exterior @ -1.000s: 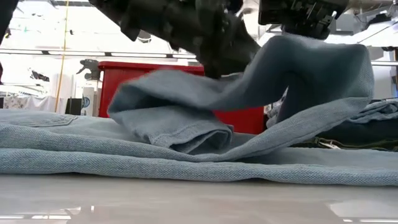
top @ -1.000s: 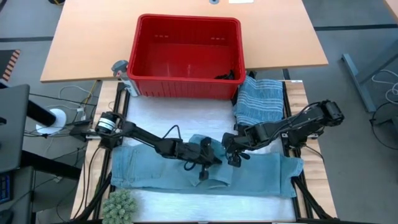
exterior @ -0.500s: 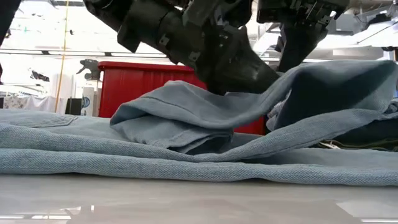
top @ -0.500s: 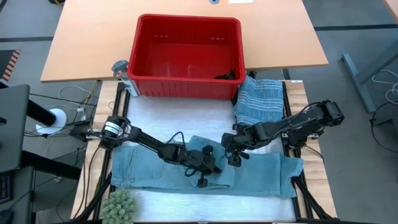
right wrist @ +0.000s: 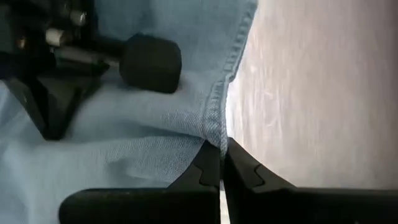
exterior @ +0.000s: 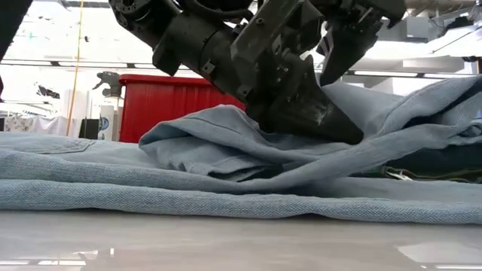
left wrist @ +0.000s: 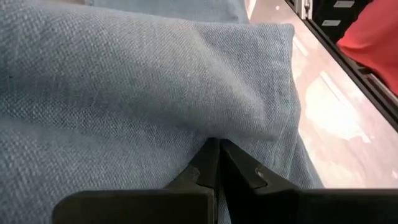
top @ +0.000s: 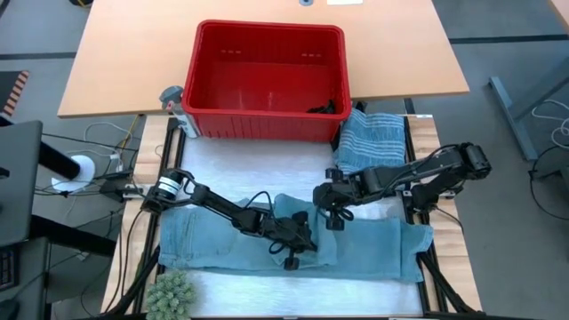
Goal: Fold Laundry from Bin
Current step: Fold the light blue pants
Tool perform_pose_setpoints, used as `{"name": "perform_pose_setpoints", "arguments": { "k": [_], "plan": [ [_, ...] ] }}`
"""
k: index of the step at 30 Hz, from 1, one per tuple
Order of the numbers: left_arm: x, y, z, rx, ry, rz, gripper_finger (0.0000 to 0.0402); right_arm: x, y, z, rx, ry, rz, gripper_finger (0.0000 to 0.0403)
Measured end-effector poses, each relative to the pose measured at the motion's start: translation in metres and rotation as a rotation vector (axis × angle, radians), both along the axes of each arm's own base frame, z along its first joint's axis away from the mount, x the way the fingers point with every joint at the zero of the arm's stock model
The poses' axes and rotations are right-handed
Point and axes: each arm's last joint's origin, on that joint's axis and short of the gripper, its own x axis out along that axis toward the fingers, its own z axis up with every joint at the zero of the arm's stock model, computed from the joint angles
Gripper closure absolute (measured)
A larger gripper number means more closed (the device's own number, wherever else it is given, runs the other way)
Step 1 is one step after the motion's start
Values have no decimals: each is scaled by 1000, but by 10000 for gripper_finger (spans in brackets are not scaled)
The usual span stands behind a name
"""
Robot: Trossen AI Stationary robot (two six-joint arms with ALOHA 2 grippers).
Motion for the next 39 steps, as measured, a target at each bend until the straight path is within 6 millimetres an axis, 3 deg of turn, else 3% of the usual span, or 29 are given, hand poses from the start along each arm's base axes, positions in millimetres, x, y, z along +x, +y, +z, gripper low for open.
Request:
{"name": "perform_pose_setpoints", "arguments": {
  "k": [5,12,17,28,35,39],
  "plan": [
    [-2,-1,-2,27,16,-27,401,-4,5,-2,-1,52,118,362],
    [-9,0,-14,34,121,-45,401,-18,1,-6,45,183,-26,228],
    [-12,4,-19,33,147,-42,401,-26,4,-22,62,152,-62,154],
    [-11,15,-21,71,169,-85,401,-56,8,-80,134,70,-153,144],
    [-11,17,-21,92,165,-100,401,-73,13,-75,161,-119,-212,143],
    [-11,17,-21,96,164,-100,401,-77,12,-85,160,-158,-228,143]
  ]
}}
